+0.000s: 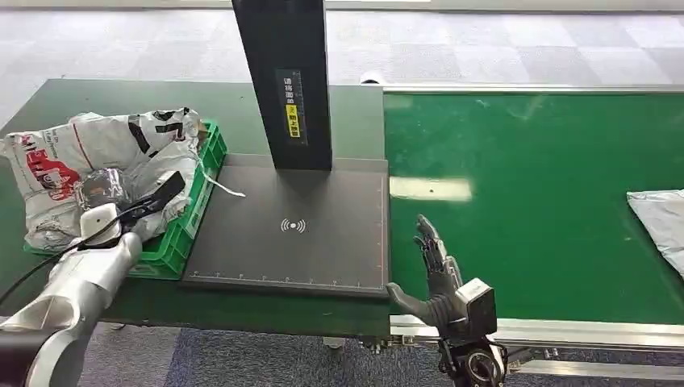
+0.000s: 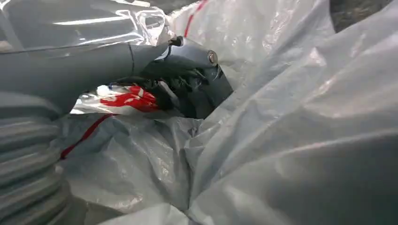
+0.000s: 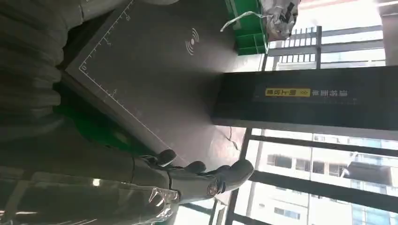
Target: Moved the parcel from conveyor to table for the left to box.
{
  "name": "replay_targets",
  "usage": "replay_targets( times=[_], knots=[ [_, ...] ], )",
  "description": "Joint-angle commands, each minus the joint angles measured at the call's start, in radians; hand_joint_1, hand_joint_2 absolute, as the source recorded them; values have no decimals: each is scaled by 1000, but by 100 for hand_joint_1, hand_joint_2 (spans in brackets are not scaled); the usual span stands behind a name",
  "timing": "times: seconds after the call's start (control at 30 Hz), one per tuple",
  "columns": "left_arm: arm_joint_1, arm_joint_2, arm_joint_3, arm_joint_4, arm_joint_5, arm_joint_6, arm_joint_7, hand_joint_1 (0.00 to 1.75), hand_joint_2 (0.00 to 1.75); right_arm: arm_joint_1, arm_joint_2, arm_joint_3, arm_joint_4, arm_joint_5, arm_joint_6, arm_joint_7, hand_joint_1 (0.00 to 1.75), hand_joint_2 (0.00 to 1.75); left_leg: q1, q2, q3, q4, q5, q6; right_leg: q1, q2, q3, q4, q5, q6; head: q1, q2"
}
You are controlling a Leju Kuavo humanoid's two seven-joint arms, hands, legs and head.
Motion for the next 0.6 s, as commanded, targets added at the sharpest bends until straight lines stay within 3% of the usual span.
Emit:
replay_targets(
  times=[0.03,0.1,0.2,0.3,0.6],
  knots=[
    [-63,-129,59,36,5,-235,-158,0,175,-14,6,-38,39,16,13,10,0,175,0,-5,-2,0,1,1,0,-5,0,0,0,0,0,0],
    [-60,-131,53,35,1,-250,-157,0,175,-19,6,-38,49,16,15,9,0,175,0,-5,-2,0,2,1,0,-5,1,-1,1,0,0,0],
    [-61,-121,-2,57,-45,-420,-114,0,175,-34,11,-34,79,27,19,-3,0,175,0,-3,-1,0,1,1,0,-3,1,-1,1,0,0,0],
    [-44,-101,-34,73,-78,-492,-80,0,175,-44,28,-32,111,40,13,-15,0,175,0,-2,0,-2,2,1,0,-3,2,-3,2,0,0,0],
    [-34,-83,-54,82,-113,-504,-10,0,175,-26,38,-39,86,54,6,-19,0,175,-1,-1,2,-3,2,1,-1,-1,3,-3,2,0,0,0]
  ],
)
